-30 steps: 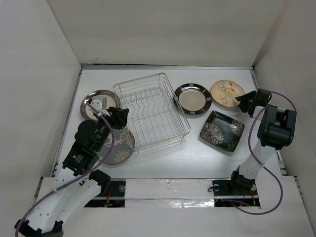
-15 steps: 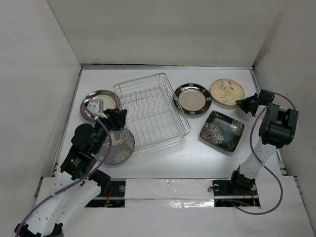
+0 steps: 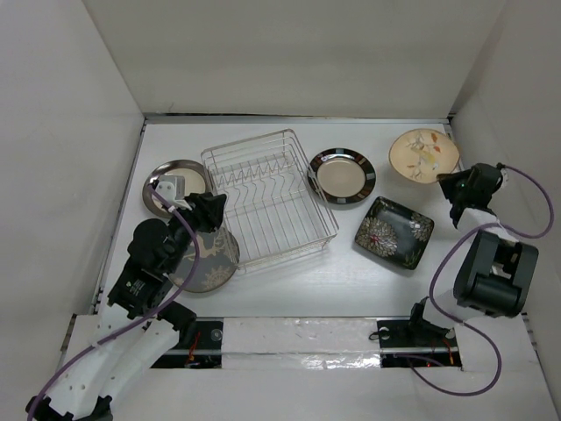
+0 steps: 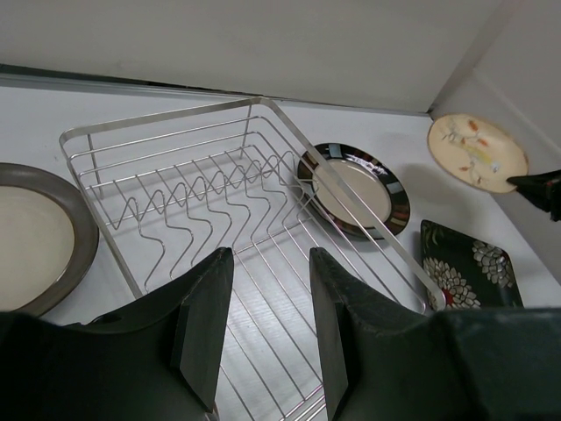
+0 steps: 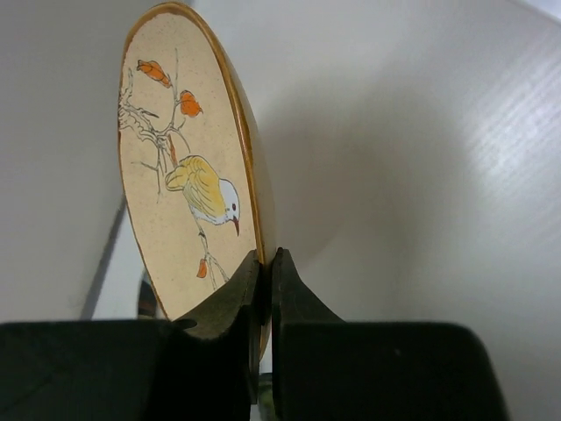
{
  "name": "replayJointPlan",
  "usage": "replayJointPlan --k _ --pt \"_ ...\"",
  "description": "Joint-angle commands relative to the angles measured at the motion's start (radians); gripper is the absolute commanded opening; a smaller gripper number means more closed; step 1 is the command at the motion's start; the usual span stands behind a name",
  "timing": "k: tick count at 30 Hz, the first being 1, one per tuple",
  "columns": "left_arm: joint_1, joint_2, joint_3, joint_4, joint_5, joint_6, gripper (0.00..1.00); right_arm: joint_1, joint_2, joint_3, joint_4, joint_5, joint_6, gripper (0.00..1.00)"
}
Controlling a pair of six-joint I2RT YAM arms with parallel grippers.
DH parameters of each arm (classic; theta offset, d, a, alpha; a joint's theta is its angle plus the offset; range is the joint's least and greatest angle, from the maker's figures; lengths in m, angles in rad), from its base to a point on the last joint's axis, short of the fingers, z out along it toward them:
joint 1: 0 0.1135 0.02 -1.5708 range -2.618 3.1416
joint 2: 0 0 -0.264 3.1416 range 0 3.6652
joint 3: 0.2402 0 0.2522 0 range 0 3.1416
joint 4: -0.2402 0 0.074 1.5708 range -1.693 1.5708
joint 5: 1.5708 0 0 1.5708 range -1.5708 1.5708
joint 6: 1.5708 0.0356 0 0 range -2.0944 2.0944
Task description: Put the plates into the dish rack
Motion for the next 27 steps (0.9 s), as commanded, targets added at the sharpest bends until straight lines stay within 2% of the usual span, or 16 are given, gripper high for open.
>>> replayJointPlan --k 1,3,6,7,10,14,16,18,22,23,27 --pt "0.001 0.011 0.001 0.047 0.007 0.011 0.37 0.034 -0.208 0.039 0.192 0.056 0.021 0.00" --pt "0.001 0.011 -0.002 0.056 0.004 0.011 0.37 0.057 -0.259 0.069 0.131 0.090 -0.035 0.00" --pt "0.001 0.026 -0.002 0.051 0.010 0.011 0.37 0.153 -0.322 0.151 0.051 0.136 -0.144 0.00" --pt "0.001 0.032 0.001 0.050 0.019 0.011 0.37 0.223 -0.326 0.178 0.032 0.136 -0.169 0.00" --pt "0.001 0.031 0.000 0.056 0.015 0.011 0.37 0.340 -0.285 0.348 -0.115 0.157 -0.284 0.00" --pt "0.001 0.036 0.000 0.045 0.015 0.011 0.37 0.551 -0.233 0.505 -0.213 0.301 -0.416 0.00" --pt "0.001 0.026 0.000 0.047 0.001 0.011 0.37 0.618 -0.193 0.603 -0.273 0.358 -0.463 0.00" --pt "0.001 0.025 -0.003 0.051 -0.008 0.011 0.37 0.706 -0.134 0.681 -0.380 0.444 -0.538 0.00" --pt "0.001 0.048 0.004 0.047 0.023 0.009 0.37 0.845 -0.035 0.819 -0.463 0.593 -0.638 0.00" --pt "0.001 0.049 0.004 0.050 0.023 0.009 0.37 0.869 -0.012 0.867 -0.482 0.661 -0.681 0.00" --pt "0.001 0.063 0.004 0.045 0.020 0.008 0.37 0.955 0.074 0.953 -0.545 0.777 -0.749 0.00"
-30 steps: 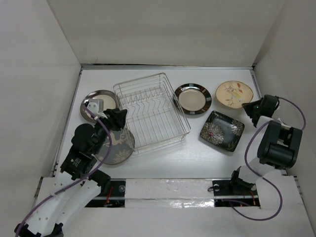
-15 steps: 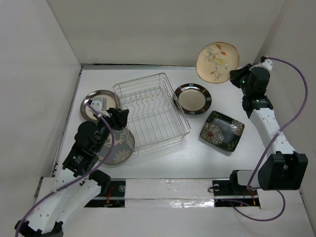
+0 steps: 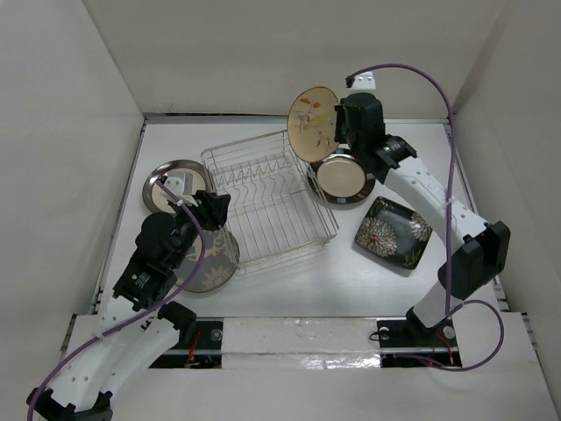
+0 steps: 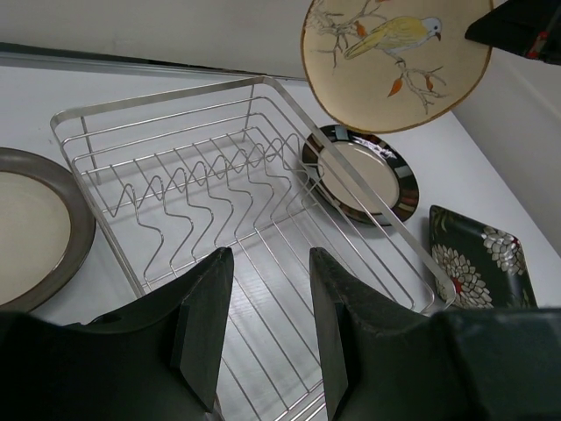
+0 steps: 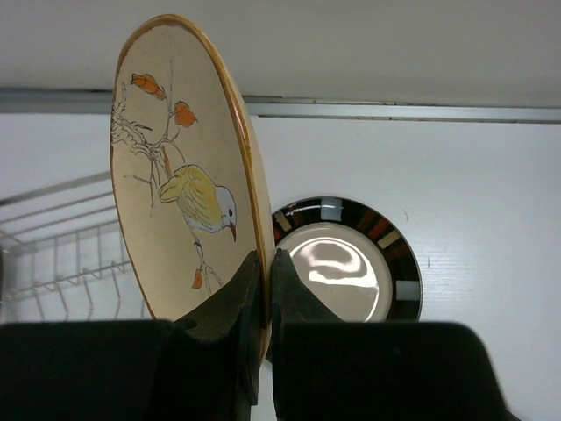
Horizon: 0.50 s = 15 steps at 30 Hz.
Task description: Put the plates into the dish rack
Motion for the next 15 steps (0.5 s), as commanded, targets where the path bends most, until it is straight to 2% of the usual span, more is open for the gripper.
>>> replayJointPlan --k 1,6,15 --pt "0.001 0.009 0.006 0.042 0.019 0.008 0.37 0.050 0.007 0.118 0.057 0.188 -0.087 0.00" --pt "0.001 0.008 0.004 0.046 0.010 0.009 0.38 0.129 0.104 0.204 0.015 0.323 -0.170 0.00" --pt "0.001 0.009 0.007 0.036 0.023 0.009 0.38 0.175 0.208 0.286 -0.032 0.380 -0.211 0.00"
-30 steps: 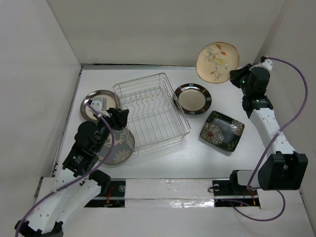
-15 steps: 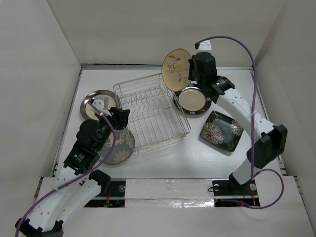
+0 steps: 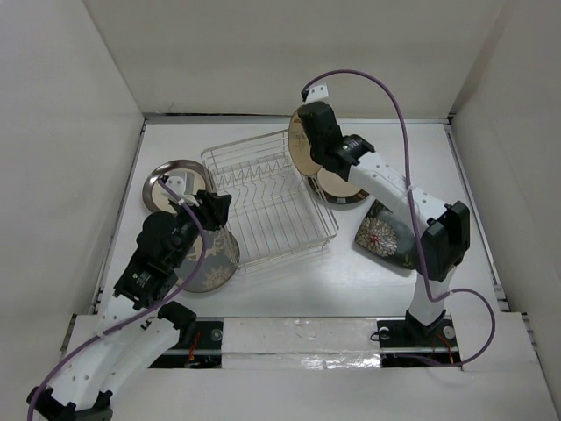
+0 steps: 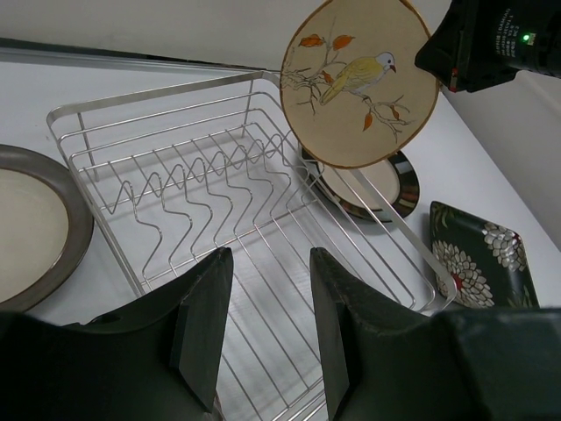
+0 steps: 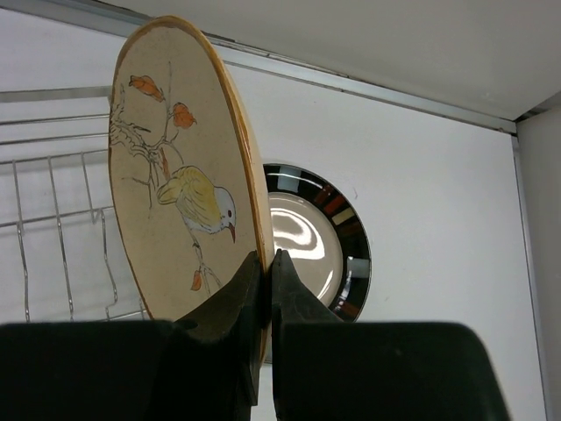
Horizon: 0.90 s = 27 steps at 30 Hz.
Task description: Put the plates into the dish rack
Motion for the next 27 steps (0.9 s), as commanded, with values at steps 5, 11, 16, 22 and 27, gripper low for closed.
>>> replayJointPlan --k 5,11,16,22,27 --pt "0.001 -0.021 0.006 0.042 0.000 0.013 0.38 0.038 0.038 0.146 0.063 0.135 -0.042 0.00" --pt "0.001 -0.025 0.006 0.045 0.012 0.013 0.38 0.068 0.089 0.185 0.027 0.151 -0.045 0.00" --pt "0.001 -0.030 0.010 0.039 0.012 0.013 0.38 0.089 0.128 0.182 0.020 0.146 -0.026 0.00" --pt "0.001 -0.034 0.006 0.038 0.018 0.014 0.38 0.122 0.163 0.166 0.015 0.155 -0.003 0.00" --pt "0.001 -0.033 0.004 0.038 0.018 0.013 0.38 0.142 0.195 0.148 0.033 0.207 -0.010 0.00"
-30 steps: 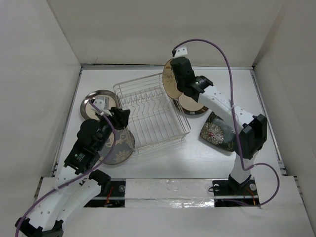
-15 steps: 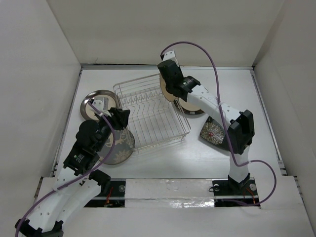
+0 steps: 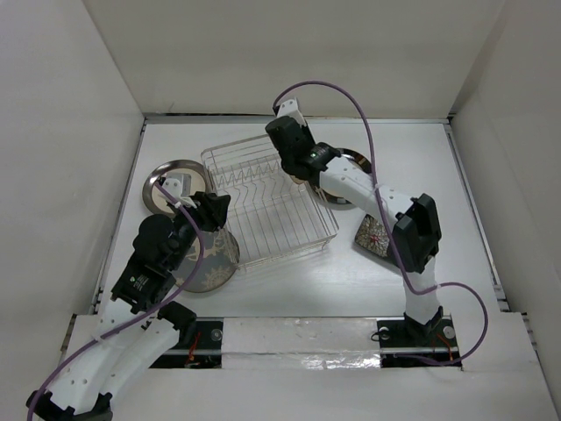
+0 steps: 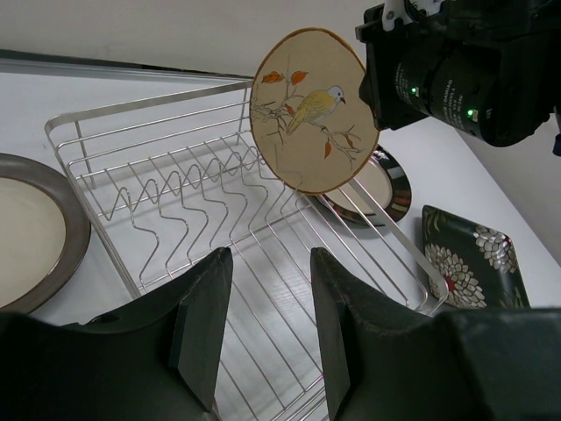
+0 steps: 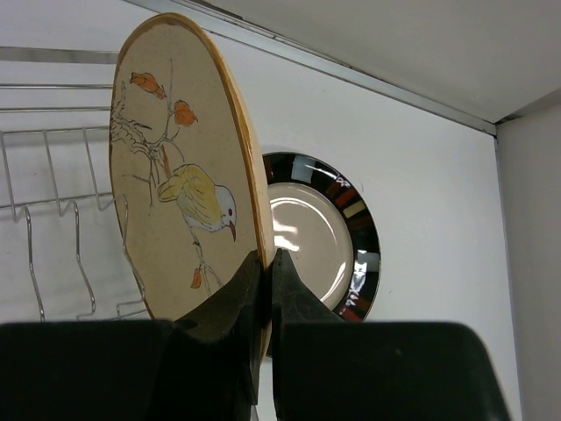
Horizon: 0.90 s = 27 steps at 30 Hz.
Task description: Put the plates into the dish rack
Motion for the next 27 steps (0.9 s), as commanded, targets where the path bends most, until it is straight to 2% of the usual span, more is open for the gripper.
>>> replayJointPlan --k 1,6,12,15,22,25,27 --pt "0.001 -0.005 0.006 0.036 0.012 0.012 0.38 0.033 0.028 0.035 0.073 0.068 0.012 0.00" --pt "0.001 -0.008 0.003 0.039 0.001 0.012 0.38 0.052 0.084 0.061 0.062 0.095 -0.001 0.01" --pt "0.001 -0.012 0.001 0.041 -0.004 0.012 0.38 0.070 0.094 0.071 0.059 0.098 0.012 0.08" --pt "0.001 -0.005 0.004 0.035 0.015 0.012 0.38 0.070 0.087 0.068 0.065 0.106 0.022 0.25" --pt "0.001 -0.001 0.007 0.035 0.013 0.012 0.38 0.070 0.009 0.059 0.086 0.031 0.084 0.45" --pt "0.001 -0.005 0.003 0.041 -0.008 0.014 0.38 0.058 -0.079 0.000 0.114 -0.026 0.105 0.56" --pt "0.001 0.000 0.003 0.033 -0.002 0.012 0.38 0.020 -0.176 -0.063 0.170 -0.078 0.130 0.57"
